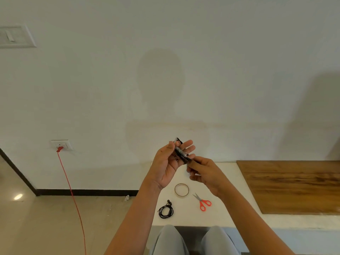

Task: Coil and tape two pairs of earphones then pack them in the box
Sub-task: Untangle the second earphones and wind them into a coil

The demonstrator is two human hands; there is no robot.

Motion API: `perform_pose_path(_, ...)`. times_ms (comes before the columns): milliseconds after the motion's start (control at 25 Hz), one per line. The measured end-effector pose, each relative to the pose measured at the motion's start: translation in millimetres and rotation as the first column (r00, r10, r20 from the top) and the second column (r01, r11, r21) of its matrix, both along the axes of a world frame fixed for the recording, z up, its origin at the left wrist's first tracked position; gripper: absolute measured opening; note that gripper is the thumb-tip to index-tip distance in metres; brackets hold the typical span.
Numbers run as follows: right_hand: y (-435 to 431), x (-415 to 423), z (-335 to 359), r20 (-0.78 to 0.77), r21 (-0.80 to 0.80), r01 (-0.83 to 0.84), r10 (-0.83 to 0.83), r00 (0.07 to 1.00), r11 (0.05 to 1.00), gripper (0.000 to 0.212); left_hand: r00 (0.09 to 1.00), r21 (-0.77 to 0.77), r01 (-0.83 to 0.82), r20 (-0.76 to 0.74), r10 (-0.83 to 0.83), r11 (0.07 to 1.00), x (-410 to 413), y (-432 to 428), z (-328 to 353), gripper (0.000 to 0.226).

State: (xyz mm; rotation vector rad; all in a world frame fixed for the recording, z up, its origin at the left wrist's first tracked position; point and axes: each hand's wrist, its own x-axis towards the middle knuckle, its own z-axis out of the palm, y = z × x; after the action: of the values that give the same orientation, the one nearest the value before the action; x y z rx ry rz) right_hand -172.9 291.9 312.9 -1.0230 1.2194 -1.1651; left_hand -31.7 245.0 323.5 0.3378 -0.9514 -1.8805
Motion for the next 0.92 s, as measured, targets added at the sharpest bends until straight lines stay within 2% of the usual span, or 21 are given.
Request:
perform_pose_path(80,4.3,7.6,-1.0,-0.242,-0.111,0.068,-0.093,0.966,0.991,0.019,0.999,0.018,-0.038,0.012,0.037,0.999,-1.2,-1.9,-2.2,0.029)
perform_pose_path(160,6.1,11.5,-0.8,-0.481,-0.204,0.075,-0.167,0.861,0.976,0.018,0.998,0.023,-0.064,0.018,0.063,0.998,-2.2,-3.2,-5.2,0.028)
perform_pose_path(240,7.5,15.0,-0.9,-0.609,-0.291,0.064,-0.236,0.758,0.955,0.018,0.997,0.035,-0.082,0.008,0.082,0.996,-2.8,-4.1,-6.7,0.028)
perform_pose_path(400,11.1,24.2,-3.5,-0.604,-0.512,0.179,-0.5,0.621,0.84,0.012,0.992,0.103,-0.117,-0.024,0.12,0.988,-7.3,-2.4,-5.7,0.021)
perform_pose_path(480,8.5,25.2,-12.1,-0.591,-0.66,0.138,-0.624,0.511,0.738,0.017,0.991,0.135,-0.118,-0.039,0.125,0.984,-7.5,-1.4,-3.6,0.019)
perform_pose_path(520,6.3,23.3,-16.5,-0.561,-0.724,0.105,-0.671,0.485,0.682,0.021,0.991,0.146,-0.12,-0.038,0.127,0.982,-7.2,-1.0,-2.4,0.02)
perform_pose_path(600,3.3,17.8,-18.3,-0.478,-0.818,0.058,-0.733,0.485,0.572,0.024,0.991,0.165,-0.12,-0.036,0.128,0.979,-5.9,0.6,1.1,0.019)
perform_pose_path(680,0.1,13.3,-13.4,-0.431,-0.844,0.046,-0.726,0.537,0.535,0.021,0.99,0.199,-0.111,-0.06,0.125,0.974,-5.1,1.9,2.2,0.019)
perform_pose_path(800,-6.8,7.8,-3.9,-0.51,-0.714,0.026,-0.545,0.666,0.7,0.021,0.987,0.261,-0.1,-0.099,0.13,0.96,-3.7,2.0,-2.0,0.023)
perform_pose_path(920,-12.1,4.0,2.4,-0.601,-0.579,-0.017,-0.413,0.684,0.815,0.027,0.989,0.294,-0.08,-0.096,0.113,0.953,-5.7,4.7,-3.7,0.025)
